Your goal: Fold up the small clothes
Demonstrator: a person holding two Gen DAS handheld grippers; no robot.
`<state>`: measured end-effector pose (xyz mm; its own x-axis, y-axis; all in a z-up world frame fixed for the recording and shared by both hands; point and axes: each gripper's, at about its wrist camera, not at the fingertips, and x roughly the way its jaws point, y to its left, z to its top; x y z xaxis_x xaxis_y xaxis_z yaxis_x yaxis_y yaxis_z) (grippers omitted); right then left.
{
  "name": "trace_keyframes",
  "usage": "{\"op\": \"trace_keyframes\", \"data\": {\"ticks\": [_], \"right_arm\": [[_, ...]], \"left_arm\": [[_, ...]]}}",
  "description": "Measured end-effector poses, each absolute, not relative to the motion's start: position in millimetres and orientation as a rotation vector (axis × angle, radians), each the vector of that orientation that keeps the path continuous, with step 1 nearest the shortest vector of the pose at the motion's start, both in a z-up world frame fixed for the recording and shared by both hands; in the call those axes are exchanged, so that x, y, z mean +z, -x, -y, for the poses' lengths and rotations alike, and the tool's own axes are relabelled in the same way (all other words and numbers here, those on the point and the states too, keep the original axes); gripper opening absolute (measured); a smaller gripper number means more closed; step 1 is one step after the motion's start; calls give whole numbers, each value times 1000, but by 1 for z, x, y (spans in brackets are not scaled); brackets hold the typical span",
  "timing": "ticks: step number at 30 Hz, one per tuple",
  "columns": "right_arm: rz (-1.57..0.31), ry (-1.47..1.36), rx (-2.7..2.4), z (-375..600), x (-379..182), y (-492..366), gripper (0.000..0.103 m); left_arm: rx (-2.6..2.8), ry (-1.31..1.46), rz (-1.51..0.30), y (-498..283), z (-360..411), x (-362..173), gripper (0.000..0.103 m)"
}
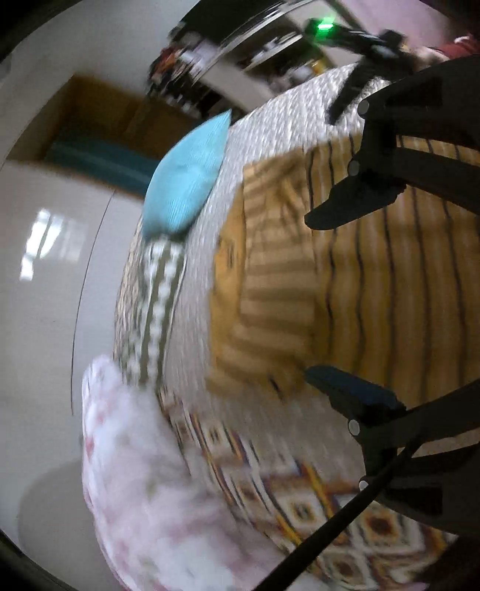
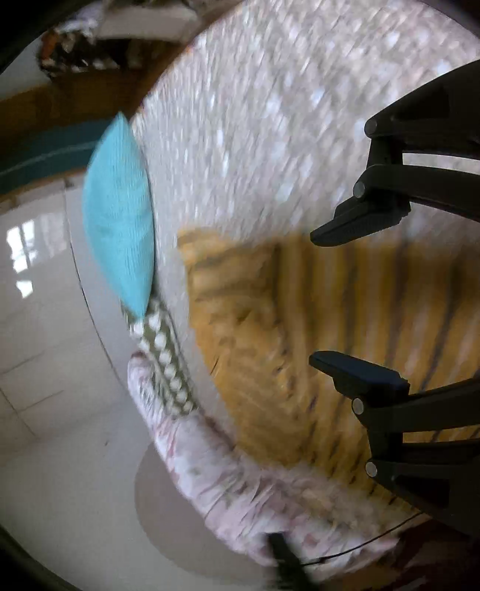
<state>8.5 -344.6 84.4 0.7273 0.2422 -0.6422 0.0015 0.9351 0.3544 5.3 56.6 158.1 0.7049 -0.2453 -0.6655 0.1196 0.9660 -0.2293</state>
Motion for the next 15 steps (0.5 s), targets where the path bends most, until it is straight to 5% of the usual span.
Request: {"op": "trace_keyframes", "data": {"ticks": [10,11,12,15], "right_arm": [[-981,-221,3,291,38,-155,63],[-1004,-184,0,285,34,-160,51],[-1010,-143,3,280,34,-161,21],[-991,-89,41,270,47,-157,10]], "left_arm": [[-10,127,-697,64,-160,145,79],[4,109,-691,67,-166,143,81],[14,95,-687,66,-169,140,82],[40,80,-708,59,-179,127,82]]}}
